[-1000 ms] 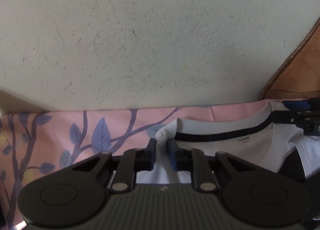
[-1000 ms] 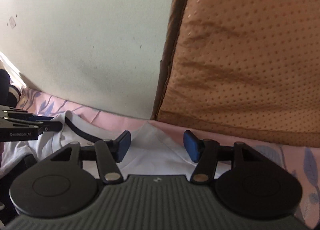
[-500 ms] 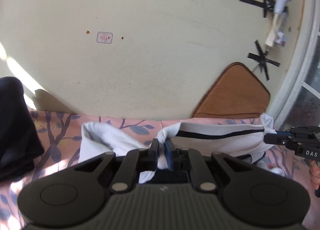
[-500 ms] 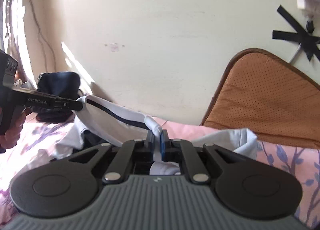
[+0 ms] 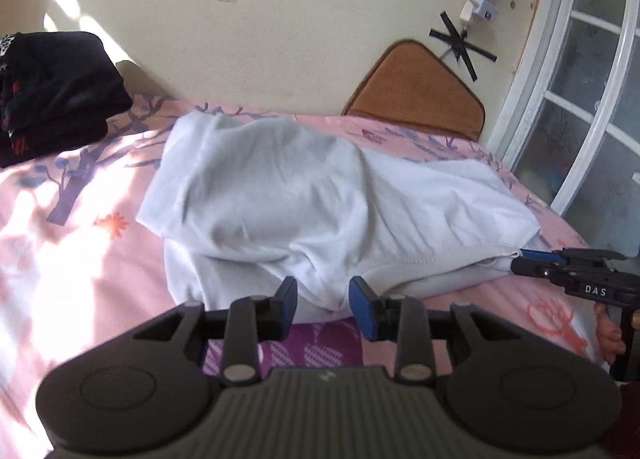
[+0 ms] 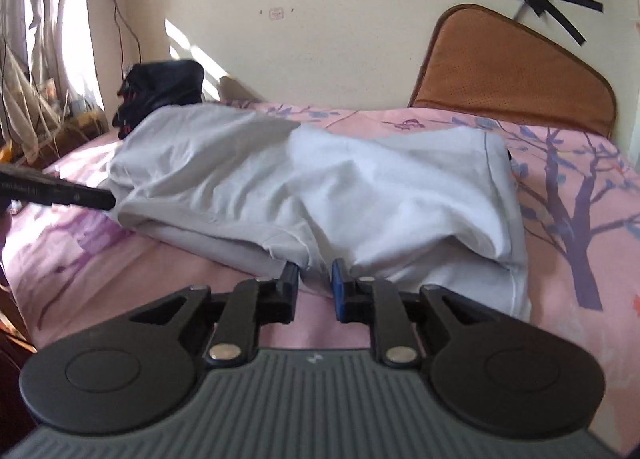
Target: Fold small clothes
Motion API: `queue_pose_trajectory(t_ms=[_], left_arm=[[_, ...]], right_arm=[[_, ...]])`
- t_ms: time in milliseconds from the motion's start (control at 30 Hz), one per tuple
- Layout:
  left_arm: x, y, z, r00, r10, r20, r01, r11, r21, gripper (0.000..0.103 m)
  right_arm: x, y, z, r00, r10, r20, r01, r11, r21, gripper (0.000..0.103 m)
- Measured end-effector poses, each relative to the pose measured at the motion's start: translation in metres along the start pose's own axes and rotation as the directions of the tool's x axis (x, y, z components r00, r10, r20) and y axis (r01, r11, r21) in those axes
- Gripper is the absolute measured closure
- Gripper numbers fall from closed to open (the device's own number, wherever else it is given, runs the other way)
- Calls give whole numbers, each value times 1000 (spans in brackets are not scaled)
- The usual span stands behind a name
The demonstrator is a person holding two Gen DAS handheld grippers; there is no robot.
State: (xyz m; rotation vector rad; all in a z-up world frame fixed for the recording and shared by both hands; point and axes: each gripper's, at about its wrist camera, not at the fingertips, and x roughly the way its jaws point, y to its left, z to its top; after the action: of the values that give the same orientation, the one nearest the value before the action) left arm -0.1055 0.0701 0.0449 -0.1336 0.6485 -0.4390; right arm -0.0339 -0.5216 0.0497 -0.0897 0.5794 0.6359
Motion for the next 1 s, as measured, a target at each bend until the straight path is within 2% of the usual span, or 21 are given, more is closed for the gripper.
queue_pose_trajectory(t_ms=[33,67,133,167,233,267,300,367,400,433,467,500,567,600,667,733,767,800,833,900,1000], left_arm=[[-8,6,6,999,2,38,-1,1000,-17,61],[-14,11,11,997,8,73,-5,999,-35,52],[-22,26,31,988,36,152,-21,995,-94,49],[-21,34,39,984,60,168,-40,992,-124,48],[-10,50,53,976,141,169,-109,977,-185,43],[2,58,59,973,182,142,-149,965,-218,39],[12,65,62,973,204,106,-174,955,-240,39],[40,79,65,976,216,9,-204,938,-279,39],[49,84,63,978,208,-29,-207,931,-301,43],[55,88,57,980,190,-64,-201,925,-322,49],[60,88,53,981,172,-84,-190,928,-320,82],[65,87,49,978,175,-110,-201,931,-305,95],[67,84,42,971,203,-124,-231,932,-280,95],[66,82,40,969,214,-122,-240,934,-265,95],[61,75,40,960,248,-133,-272,936,-223,91],[51,71,42,954,263,-141,-287,938,-194,85],[41,70,45,959,257,-123,-277,942,-190,82],[29,70,49,961,259,-97,-273,943,-192,76],[20,70,53,961,268,-64,-275,941,-195,74],[1,69,65,963,268,21,-257,942,-214,72],[-1,65,81,981,168,94,-141,960,-243,72]], right_arm=[[-6,-6,6,999,14,41,-16,999,39,77],[-13,-11,11,996,12,84,-18,997,70,74],[-26,-24,21,982,-42,185,15,989,147,60],[-29,-31,26,972,-83,222,41,981,190,55],[-29,-46,31,947,-181,264,103,953,285,29],[-26,-52,30,938,-219,268,128,939,319,26],[-21,-59,28,937,-248,245,156,926,343,25],[-3,-70,22,953,-267,146,196,905,377,28],[4,-75,17,963,-248,105,190,902,387,53],[10,-78,12,971,-228,72,182,901,395,93],[13,-81,10,971,-231,56,190,896,401,95],[12,-82,6,963,-263,56,220,889,402,95],[11,-87,2,941,-336,45,291,869,400,95],[11,-93,0,940,-340,40,293,860,418,95],[9,-102,-4,952,-303,40,253,853,457,93],[3,-104,-3,971,-233,61,179,867,465,78],[-3,-108,-2,976,-200,87,134,865,483,69],[-9,-112,-2,977,-177,117,94,856,508,49],[-16,-116,-1,976,-165,144,65,845,530,42],[-22,-125,0,973,-158,166,40,830,556,42],[-14,-137,4,975,-157,155,34,800,599,42]])
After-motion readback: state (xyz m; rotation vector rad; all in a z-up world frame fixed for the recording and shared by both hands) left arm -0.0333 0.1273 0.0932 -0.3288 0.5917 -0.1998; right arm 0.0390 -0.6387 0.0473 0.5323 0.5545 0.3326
